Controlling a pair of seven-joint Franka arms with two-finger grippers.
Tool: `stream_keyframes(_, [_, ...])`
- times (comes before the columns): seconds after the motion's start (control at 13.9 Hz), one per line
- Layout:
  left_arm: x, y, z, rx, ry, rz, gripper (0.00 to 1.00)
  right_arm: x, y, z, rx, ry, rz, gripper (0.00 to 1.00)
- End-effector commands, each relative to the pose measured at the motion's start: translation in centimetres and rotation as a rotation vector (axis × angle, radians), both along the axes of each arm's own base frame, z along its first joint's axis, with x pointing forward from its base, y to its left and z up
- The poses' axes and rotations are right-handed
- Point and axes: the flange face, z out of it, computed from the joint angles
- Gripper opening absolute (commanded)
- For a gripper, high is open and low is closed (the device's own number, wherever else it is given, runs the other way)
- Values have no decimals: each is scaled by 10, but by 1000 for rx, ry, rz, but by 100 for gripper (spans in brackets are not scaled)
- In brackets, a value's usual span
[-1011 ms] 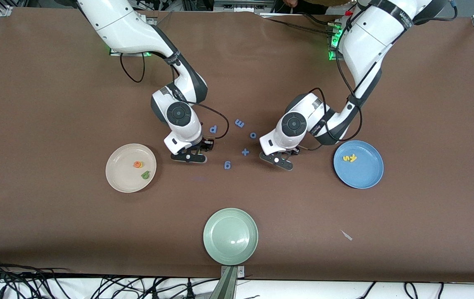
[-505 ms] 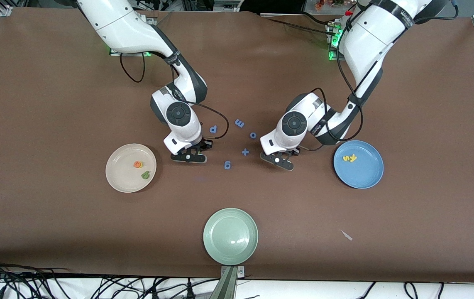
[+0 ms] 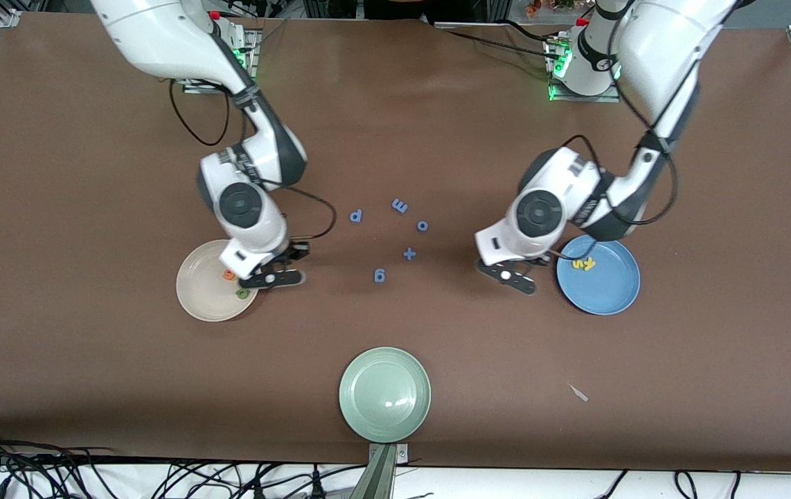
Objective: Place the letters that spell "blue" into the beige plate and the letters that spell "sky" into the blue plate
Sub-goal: 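Drop the l in the white plate while the left gripper drops the y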
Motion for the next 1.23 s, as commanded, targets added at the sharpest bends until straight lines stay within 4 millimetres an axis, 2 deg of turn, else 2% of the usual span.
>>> stream_keyframes(0.0, [8,66,-4,12,68,-85,9,16,-65,8,-16,21,125,0])
stream_keyframes(0.07, [12,88,-11,2,90,-93,9,19,-79,8,-26,24,145,0])
stream_keyframes(0.14, [13,101,-24,-12,118,-113,9,19,-89,5,-33,32,151,0])
stream_keyframes(0.22, [15,115,-32,-19,134,-103,13,20,-99,4,-38,36,153,0])
stream_keyframes(0.29, [16,123,-34,-21,139,-95,24,20,-101,1,-34,41,146,0])
stream_keyframes(0.36, [16,126,-35,-21,141,-91,46,19,-102,0,-32,44,139,0])
stream_keyframes(0.43, [17,132,-35,-21,142,-79,99,19,-102,-1,-30,45,127,0])
stream_keyframes(0.65, [20,141,-25,-23,156,-53,100,16,-103,-4,-19,54,111,1])
stream_keyframes(0.72, [20,142,-20,-17,167,-50,100,14,-104,-7,-17,54,110,5])
stream_keyframes(0.94, [20,139,-12,-9,176,-51,100,9,-104,-15,11,63,84,9])
stream_keyframes(1.16, [26,133,8,-4,151,-44,100,7,-105,-18,12,61,82,16])
